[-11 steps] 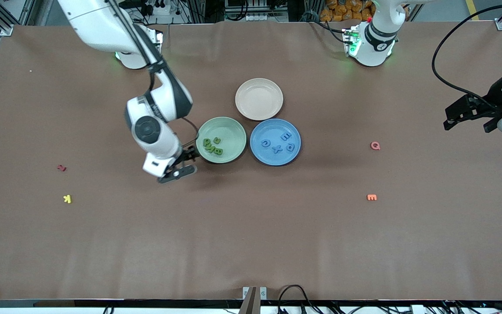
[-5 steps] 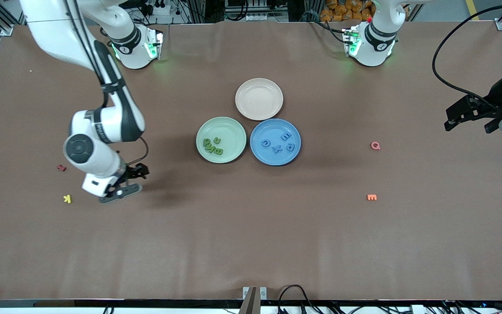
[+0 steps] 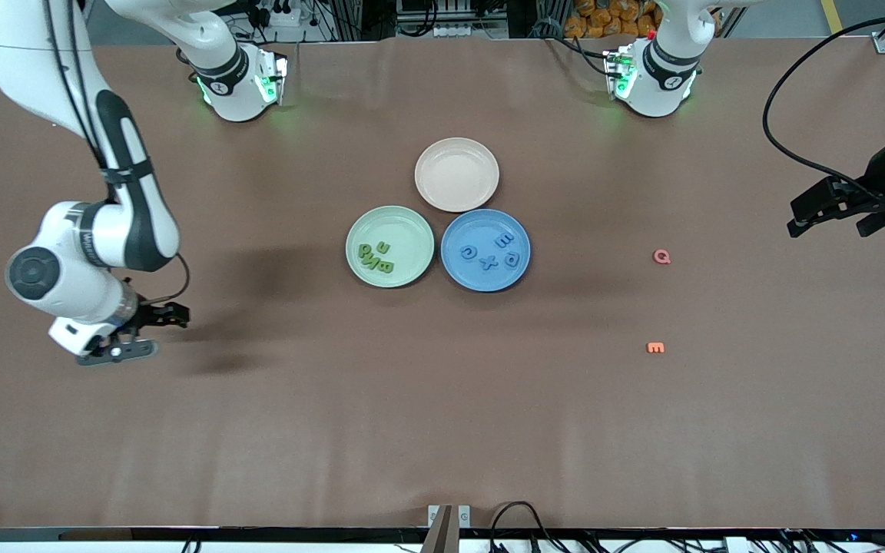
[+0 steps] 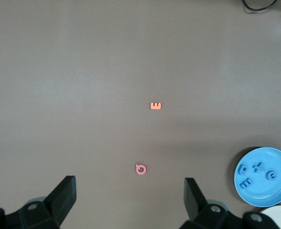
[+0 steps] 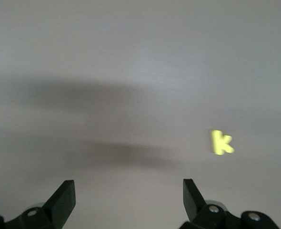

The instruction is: Sort letters by color into matching plates

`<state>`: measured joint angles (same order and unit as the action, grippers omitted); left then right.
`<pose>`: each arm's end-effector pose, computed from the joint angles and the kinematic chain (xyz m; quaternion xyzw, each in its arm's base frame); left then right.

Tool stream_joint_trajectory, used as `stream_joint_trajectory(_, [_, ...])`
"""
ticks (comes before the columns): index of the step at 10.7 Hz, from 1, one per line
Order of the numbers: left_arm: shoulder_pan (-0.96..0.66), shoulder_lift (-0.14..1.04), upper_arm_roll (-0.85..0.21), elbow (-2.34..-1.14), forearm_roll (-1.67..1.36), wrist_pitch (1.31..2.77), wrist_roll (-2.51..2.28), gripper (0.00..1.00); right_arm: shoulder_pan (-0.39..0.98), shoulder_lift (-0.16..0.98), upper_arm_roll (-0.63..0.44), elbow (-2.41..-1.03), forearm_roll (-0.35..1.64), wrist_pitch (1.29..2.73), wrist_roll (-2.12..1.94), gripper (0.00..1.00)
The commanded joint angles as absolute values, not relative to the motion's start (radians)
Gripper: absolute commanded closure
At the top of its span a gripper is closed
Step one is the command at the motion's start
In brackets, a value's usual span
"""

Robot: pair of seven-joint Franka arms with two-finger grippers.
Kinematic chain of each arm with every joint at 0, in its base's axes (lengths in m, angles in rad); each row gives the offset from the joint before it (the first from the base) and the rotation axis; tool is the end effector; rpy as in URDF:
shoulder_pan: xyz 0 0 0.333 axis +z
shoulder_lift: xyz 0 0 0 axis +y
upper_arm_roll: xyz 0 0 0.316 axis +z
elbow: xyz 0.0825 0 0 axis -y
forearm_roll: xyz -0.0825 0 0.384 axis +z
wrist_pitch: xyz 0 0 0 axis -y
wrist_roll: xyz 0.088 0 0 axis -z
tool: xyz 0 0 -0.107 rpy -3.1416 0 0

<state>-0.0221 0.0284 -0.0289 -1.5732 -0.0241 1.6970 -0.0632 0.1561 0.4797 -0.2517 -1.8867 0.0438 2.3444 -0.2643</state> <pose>0.5747 -0.0314 0.6191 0.9988 0.0071 0.0469 0.0151 0.6313 -0.0511 0.2585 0.9957 0.0823 -0.0105 0.0408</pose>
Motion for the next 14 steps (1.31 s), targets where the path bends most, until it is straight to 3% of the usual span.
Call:
stream_joint_trajectory(1, [-0.022,0.038,-0.031,-1.551,-0.006,1.695,-0.092,0.0,0.086,0.466,-0.239,-1.847,0.043,2.318,-0.271,0.0])
stream_joint_trajectory(5, [-0.026,0.032,-0.031,-1.549,-0.005,1.695,-0.083,0.0,0.083,0.431,-0.248,-1.63,0.049,1.935,-0.256,0.0])
stream_joint_trajectory(7, [-0.054,0.026,-0.025,-1.549,-0.005,1.692,-0.08,0.0,0.086,0.405,-0.262,-1.577,0.051,1.83,-0.206,0.0])
stream_joint_trajectory(14, [-0.04,0.02,-0.031,-1.549,-0.005,1.669,-0.077,0.0,0.135,0.191,-0.265,-1.601,0.041,1.807,-0.026,0.0])
